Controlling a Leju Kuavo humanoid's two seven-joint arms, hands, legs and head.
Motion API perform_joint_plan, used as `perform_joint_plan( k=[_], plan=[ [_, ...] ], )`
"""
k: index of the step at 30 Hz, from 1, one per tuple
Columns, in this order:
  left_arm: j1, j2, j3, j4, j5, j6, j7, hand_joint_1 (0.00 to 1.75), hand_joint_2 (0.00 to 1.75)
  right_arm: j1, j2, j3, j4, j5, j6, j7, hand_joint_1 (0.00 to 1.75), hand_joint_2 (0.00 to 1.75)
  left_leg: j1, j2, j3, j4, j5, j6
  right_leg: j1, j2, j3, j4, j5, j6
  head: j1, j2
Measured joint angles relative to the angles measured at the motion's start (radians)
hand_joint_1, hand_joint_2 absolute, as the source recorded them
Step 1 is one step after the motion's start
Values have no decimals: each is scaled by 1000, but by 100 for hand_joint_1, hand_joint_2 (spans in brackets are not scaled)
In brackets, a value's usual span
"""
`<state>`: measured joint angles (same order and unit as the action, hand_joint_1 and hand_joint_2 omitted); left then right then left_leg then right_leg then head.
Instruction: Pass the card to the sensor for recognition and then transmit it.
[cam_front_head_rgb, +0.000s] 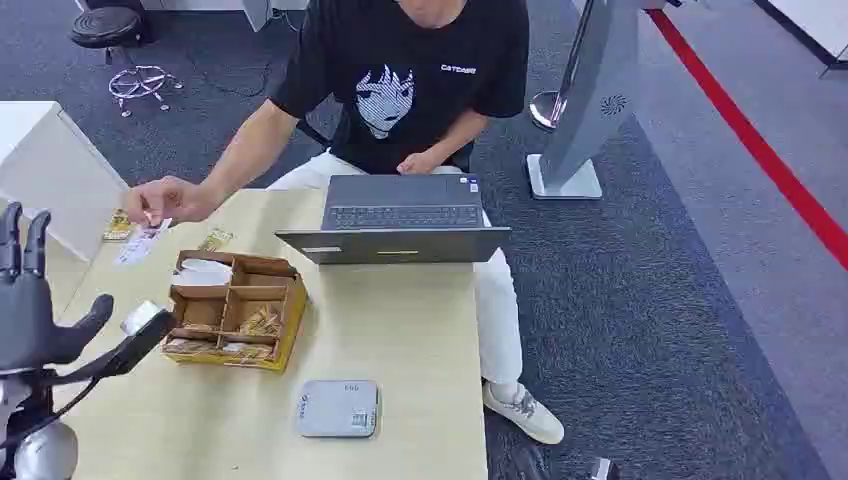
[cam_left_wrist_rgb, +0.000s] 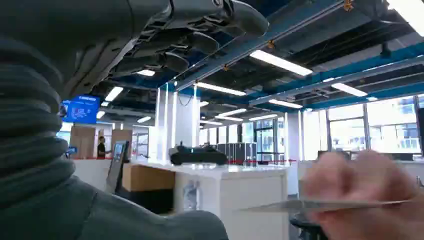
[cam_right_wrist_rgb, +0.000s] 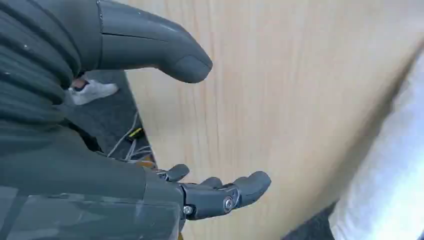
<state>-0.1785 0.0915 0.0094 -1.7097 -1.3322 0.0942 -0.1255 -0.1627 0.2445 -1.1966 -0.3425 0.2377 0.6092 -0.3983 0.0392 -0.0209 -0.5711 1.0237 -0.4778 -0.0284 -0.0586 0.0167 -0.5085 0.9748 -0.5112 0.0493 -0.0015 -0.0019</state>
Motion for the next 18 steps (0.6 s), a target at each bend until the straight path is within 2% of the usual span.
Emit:
perform_joint_plan(
  k=[3, 7, 11, 18],
  plan=[
    [-70, 23, -71, 49, -10, -4, 13, 0, 175, -7, 0, 29, 11, -1, -2, -5, 0, 175, 0, 3, 0, 0, 0, 0, 0, 4, -1, 0, 1, 0, 0, 0],
    [-105, 45, -122, 81, -25, -6, 21, 0, 175, -8, -2, 50, 20, -13, -2, -5, 0, 175, 0, 4, -2, 0, 0, 0, 0, 5, -2, 0, 1, 0, 0, 0],
    [-128, 66, -158, 112, -59, 0, 39, 0, 175, -10, -3, 69, 24, -21, -15, 2, 0, 175, 1, 5, -3, 0, 0, 0, 1, 5, -3, 0, 1, 0, 0, 0],
    [-133, 75, -186, 134, -73, 20, 46, 0, 175, -12, -3, 99, 26, -23, -35, 2, 0, 175, 1, 5, -3, 0, 0, 0, 1, 5, -3, 0, 1, 0, 0, 0]
  ],
)
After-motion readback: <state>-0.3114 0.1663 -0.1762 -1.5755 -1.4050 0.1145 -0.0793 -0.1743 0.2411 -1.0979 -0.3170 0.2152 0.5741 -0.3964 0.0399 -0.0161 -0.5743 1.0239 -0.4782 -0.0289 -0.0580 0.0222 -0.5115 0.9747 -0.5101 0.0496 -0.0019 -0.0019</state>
